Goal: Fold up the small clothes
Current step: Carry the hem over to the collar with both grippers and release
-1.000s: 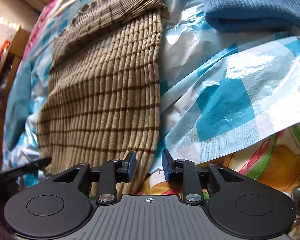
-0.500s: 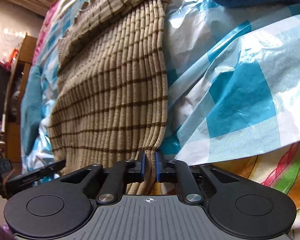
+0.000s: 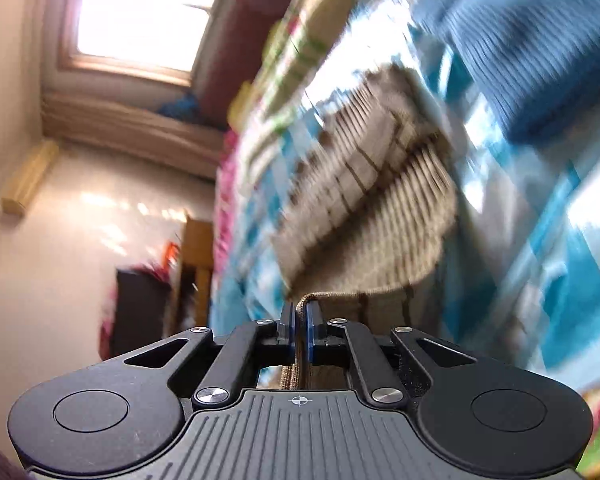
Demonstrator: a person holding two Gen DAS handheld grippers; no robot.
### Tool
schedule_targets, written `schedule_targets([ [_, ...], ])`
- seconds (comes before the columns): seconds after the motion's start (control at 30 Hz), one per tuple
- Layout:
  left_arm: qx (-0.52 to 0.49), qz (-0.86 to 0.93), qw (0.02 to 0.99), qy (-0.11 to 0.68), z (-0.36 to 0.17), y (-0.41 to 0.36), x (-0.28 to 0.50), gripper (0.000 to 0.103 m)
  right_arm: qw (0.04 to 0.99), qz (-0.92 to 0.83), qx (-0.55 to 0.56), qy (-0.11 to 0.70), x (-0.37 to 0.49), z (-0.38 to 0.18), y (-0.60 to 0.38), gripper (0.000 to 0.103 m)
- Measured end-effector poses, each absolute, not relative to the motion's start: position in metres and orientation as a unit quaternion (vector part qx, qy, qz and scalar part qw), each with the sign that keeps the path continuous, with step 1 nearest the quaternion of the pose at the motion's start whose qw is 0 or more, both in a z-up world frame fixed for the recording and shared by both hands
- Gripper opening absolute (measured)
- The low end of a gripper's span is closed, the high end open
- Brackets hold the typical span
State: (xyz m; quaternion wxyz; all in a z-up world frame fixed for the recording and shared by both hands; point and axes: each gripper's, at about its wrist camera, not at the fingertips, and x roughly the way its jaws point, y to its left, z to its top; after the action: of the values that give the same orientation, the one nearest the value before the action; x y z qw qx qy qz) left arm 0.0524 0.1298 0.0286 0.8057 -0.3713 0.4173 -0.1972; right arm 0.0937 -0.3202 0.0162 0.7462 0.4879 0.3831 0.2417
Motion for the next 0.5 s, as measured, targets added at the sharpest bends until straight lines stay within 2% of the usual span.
schedule_targets([
  [0.2,-0.403,-0.168,0.833,0.339,0.035,0.153,0.12,0.012,0.761,0.21,0.523,0.321,0.167,0.018,-0.333,0.006],
  [0.5,-0.412,-0.096,0.84,0.338,-0.004,0.17,0.204,0.011,0.769,0.159,0.522,0.334,0.271,-0.014,-0.311,0.005],
])
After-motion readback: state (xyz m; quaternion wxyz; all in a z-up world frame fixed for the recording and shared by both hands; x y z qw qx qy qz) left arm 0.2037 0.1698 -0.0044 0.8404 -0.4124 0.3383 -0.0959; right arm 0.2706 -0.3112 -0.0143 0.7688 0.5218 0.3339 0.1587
